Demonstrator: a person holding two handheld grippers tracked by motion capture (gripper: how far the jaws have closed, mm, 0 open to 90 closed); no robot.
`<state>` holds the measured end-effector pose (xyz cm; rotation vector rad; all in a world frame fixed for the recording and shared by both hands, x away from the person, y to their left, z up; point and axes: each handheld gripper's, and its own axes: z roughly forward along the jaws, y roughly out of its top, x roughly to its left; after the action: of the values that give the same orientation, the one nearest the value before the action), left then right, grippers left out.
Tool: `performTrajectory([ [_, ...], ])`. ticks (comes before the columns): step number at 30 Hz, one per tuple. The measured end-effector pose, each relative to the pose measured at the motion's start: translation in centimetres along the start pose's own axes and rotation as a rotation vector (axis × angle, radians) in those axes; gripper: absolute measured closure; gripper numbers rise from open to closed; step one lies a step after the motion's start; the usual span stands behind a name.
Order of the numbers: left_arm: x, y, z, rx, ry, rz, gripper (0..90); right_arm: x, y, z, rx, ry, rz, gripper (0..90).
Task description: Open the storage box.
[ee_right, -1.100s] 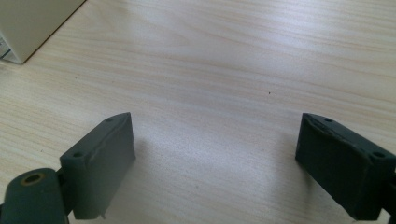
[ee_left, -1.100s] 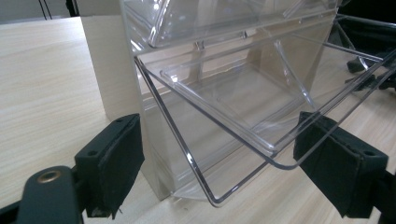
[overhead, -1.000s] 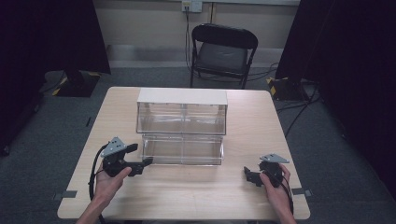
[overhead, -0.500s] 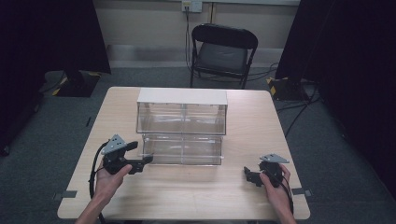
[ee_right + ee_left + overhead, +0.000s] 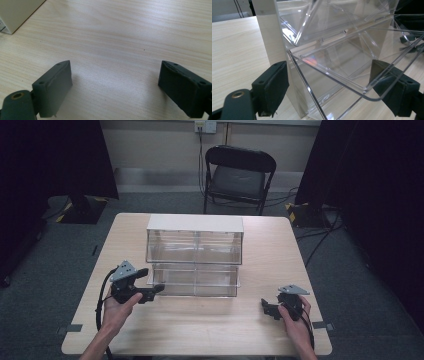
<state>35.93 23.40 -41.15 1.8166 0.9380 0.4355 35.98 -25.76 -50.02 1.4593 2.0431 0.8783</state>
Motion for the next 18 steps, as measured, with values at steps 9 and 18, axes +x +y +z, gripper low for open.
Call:
performTrajectory([
  [9,-0.07,0.48,0.28,0.003,0.002,0.003,15.7,0.0,0.0,0.0,0.0,0.0,0.0,11.0],
  [18,-0.12,0.95,0.37,-0.001,-0.002,0.003,15.7,0.0,0.0,0.0,0.0,0.0,0.0,11.0],
])
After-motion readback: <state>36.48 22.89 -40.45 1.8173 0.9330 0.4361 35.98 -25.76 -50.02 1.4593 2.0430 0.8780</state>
